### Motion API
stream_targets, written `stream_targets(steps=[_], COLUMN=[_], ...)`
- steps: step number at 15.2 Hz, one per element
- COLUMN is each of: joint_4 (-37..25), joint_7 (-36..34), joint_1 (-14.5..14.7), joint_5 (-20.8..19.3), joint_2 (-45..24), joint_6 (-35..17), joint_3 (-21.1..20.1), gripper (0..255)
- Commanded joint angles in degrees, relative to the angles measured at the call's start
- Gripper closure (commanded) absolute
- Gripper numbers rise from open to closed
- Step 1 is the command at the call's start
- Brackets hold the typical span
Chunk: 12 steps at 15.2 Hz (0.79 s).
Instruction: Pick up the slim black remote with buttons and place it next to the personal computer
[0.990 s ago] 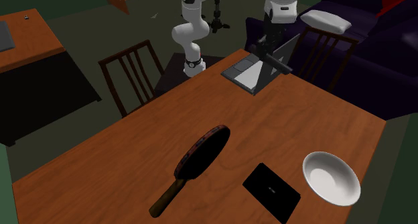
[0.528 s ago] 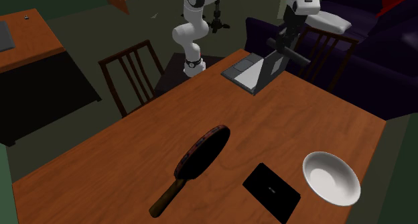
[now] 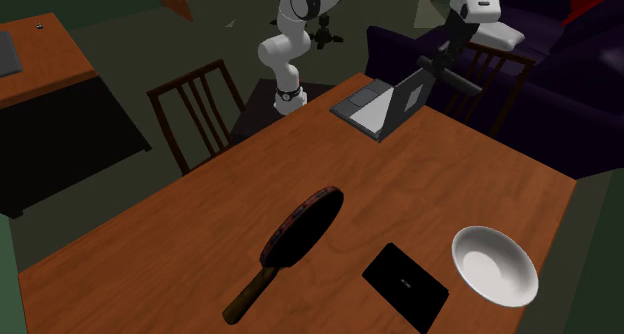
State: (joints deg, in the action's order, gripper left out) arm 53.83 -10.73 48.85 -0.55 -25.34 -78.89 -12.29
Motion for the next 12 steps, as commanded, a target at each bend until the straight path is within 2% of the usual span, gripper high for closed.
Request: stream_targets(steps=[1,12], joint_4=[3.4,18.9], joint_7=[0.1,1.0], joint_1=[-0.3,-1.5], joint_5=[0.2,1.1], joint_2=[1.2,5.7], joint_6=[-2.3,-13.3], joint_3=[0.0,0.1], gripper=[255,255])
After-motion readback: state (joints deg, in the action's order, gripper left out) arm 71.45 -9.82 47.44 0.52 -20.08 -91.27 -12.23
